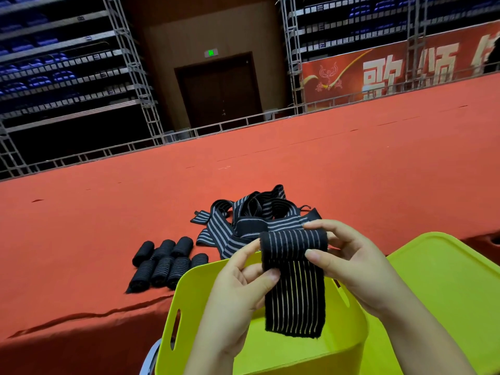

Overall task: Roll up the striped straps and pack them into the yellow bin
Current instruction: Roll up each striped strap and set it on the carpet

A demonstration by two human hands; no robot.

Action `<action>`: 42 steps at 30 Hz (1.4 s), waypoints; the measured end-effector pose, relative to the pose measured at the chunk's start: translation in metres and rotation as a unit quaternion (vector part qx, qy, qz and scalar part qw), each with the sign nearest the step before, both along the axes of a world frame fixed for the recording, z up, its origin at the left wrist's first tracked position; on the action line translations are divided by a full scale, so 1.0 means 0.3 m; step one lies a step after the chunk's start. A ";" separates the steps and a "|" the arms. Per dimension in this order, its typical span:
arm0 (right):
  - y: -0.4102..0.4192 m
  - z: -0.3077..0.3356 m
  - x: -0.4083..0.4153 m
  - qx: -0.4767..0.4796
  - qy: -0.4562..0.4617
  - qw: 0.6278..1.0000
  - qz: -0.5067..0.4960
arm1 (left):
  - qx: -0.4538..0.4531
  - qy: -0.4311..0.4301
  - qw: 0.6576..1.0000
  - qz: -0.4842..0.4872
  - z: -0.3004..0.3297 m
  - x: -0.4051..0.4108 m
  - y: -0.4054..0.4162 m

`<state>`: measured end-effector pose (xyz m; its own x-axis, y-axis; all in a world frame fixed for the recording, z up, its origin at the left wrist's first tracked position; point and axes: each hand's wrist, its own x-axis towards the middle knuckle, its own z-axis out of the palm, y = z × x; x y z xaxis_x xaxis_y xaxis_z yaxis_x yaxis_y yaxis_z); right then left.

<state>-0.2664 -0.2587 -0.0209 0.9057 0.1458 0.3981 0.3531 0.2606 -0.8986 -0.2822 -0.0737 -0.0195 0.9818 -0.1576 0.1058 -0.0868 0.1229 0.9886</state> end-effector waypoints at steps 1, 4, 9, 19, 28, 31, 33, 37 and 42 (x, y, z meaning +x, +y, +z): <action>0.000 0.002 -0.001 0.003 -0.006 1.000 0.000 | 0.000 0.000 1.000 -0.001 0.000 0.000 0.000; 0.005 0.007 -0.005 0.016 -0.023 1.000 0.003 | -0.003 0.000 1.000 0.005 0.006 0.002 0.000; 0.005 0.001 -0.001 0.005 -0.032 0.999 -0.003 | -0.006 -0.006 1.000 0.006 0.007 0.003 0.004; -0.006 -0.012 0.008 -0.024 0.019 0.999 0.039 | -0.012 -0.014 1.000 0.020 0.006 0.002 -0.001; -0.006 -0.025 0.013 -0.009 0.116 0.989 0.094 | 0.019 -0.040 0.998 0.038 -0.009 0.002 0.003; -0.004 -0.023 0.012 -0.025 0.106 0.989 0.102 | 0.024 -0.041 0.998 0.039 -0.015 0.005 0.013; -0.001 -0.025 0.013 -0.033 0.096 0.991 0.087 | 0.023 -0.037 0.998 0.034 -0.017 0.004 0.016; -0.003 -0.031 0.018 -0.019 0.080 0.995 0.062 | 0.016 -0.034 0.999 0.017 -0.014 0.000 0.017; -0.005 -0.028 0.011 0.009 0.060 0.996 0.065 | 0.031 -0.011 0.999 0.005 -0.017 -0.002 0.016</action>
